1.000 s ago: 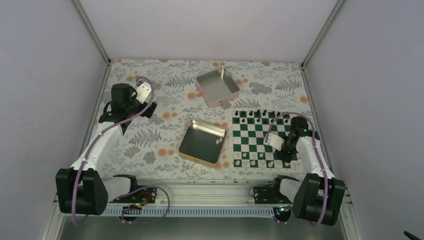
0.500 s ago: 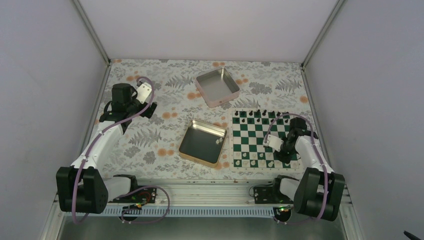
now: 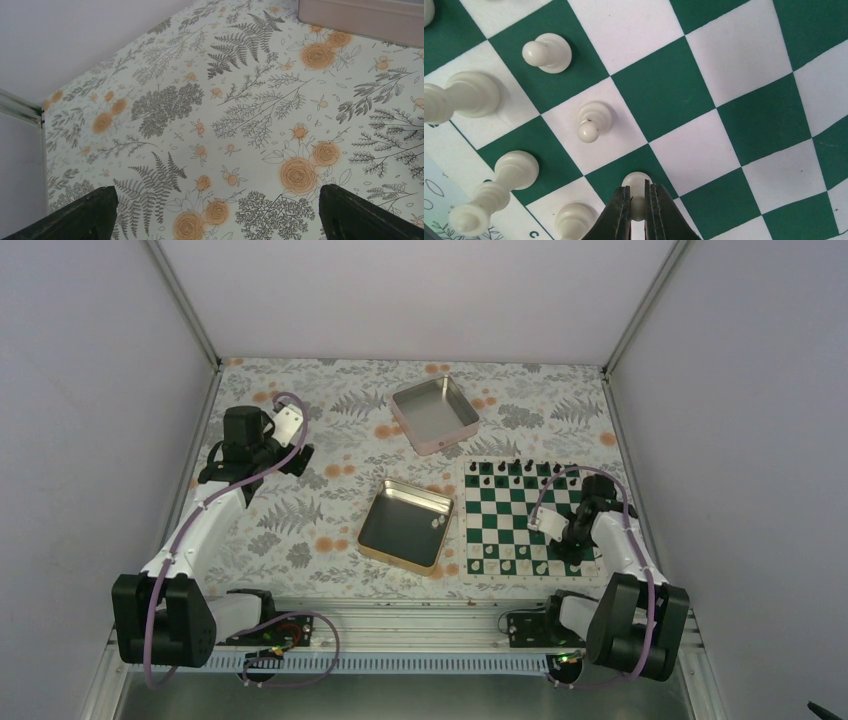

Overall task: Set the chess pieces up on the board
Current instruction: Place the chess piece on the chessboard, then pick up the chess piece from the storage box.

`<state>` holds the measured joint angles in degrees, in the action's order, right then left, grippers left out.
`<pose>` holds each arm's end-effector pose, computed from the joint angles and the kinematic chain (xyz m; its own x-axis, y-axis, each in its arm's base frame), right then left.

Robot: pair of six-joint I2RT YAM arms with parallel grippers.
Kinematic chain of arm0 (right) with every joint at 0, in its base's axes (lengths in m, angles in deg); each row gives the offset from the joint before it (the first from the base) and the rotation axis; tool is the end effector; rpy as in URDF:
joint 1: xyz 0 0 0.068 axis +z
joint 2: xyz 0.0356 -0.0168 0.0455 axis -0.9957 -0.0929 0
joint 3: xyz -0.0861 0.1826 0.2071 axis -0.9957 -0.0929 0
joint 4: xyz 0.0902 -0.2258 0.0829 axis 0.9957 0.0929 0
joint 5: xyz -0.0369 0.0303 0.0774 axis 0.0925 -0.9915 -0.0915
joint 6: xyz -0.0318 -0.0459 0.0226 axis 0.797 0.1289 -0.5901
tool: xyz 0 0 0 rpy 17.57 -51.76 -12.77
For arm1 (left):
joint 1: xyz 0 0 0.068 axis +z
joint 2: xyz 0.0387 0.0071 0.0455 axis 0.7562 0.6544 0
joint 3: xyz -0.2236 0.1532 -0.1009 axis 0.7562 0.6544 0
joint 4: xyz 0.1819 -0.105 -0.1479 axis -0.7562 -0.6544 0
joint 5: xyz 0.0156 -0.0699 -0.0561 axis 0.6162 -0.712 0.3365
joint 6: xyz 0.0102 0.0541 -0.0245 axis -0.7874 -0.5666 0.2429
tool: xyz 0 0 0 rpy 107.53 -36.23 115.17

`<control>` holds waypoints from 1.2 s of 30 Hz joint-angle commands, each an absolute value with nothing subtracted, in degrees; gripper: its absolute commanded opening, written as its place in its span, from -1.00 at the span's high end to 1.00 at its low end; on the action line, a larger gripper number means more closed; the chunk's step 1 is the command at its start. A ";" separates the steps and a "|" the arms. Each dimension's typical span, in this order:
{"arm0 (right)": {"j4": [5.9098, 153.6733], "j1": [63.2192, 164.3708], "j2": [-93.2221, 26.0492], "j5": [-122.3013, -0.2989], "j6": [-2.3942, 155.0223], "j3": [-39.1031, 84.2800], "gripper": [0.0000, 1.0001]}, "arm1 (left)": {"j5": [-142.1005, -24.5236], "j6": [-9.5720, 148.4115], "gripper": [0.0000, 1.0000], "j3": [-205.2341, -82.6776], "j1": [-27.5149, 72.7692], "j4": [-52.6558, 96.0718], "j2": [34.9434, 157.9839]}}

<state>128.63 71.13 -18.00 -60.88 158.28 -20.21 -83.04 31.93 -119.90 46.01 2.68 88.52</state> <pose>0.1514 -0.0307 0.1729 -0.4550 -0.8768 -0.1556 -0.8756 0.4724 -0.1010 0.2534 -0.0201 0.2801 -0.4590 0.4583 -0.7611 0.4072 0.8699 0.2782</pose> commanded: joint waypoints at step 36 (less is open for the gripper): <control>136.61 88.66 -26.02 -65.77 150.02 2.28 0.48 | -83.51 32.53 -1.00 -121.70 45.78 2.43 88.61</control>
<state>136.97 79.04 -22.42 -64.99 156.34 -2.04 -83.21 31.93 -119.93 46.01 1.91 88.52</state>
